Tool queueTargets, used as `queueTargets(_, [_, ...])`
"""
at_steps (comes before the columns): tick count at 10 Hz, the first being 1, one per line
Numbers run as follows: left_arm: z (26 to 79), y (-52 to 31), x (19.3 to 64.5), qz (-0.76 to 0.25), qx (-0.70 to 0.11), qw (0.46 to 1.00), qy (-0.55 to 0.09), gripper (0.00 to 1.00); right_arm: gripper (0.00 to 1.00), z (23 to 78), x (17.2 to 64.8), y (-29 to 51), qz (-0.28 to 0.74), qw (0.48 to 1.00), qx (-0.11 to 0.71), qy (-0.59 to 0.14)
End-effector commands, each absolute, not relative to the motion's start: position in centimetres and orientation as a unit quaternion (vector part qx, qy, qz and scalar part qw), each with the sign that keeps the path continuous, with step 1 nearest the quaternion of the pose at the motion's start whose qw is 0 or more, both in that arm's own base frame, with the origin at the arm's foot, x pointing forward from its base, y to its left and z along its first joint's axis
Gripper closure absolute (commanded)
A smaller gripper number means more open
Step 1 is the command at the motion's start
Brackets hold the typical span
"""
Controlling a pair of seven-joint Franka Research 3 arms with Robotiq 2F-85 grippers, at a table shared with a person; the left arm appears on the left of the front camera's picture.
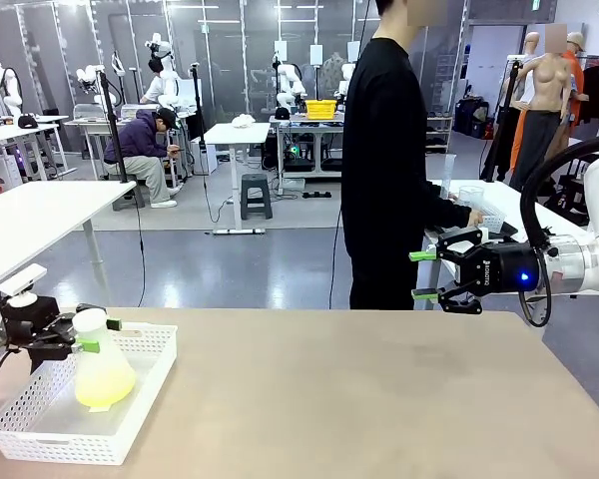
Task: Prepare the solutions needed for the experiment.
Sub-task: When the human places the Big flask in the center of the table, pick up the Big flask and place it in the left Organizing basket.
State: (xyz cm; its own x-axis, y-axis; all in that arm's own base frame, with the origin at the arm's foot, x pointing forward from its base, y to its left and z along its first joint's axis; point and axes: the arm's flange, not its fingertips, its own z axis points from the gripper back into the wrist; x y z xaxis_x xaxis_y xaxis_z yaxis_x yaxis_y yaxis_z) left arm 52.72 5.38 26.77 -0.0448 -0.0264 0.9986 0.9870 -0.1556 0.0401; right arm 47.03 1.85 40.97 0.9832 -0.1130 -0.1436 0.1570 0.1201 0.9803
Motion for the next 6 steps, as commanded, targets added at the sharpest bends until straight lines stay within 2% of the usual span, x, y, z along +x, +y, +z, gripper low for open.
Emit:
queueTargets(1, [26.7,6.4,52.9,-0.562,-0.513,0.467,-0.451,0.00,0.34,41.1,47.0,1.9,-0.089,0.749,0.656,0.017])
queueTargets(4, [27.5,7.1,53.8,-0.553,-0.492,0.485,-0.466,0.00,0.34,41.1,47.0,1.9,-0.089,0.749,0.656,0.017])
queueTargets(5, [27.5,7.0,54.5,-0.535,-0.478,0.506,-0.478,0.00,0.34,41.1,47.0,1.9,-0.089,0.749,0.656,0.017])
queueTargets(6, [27.0,7.1,53.0,-0.558,-0.503,0.470,-0.463,0.00,0.34,41.1,47.0,1.9,-0.089,0.749,0.656,0.017])
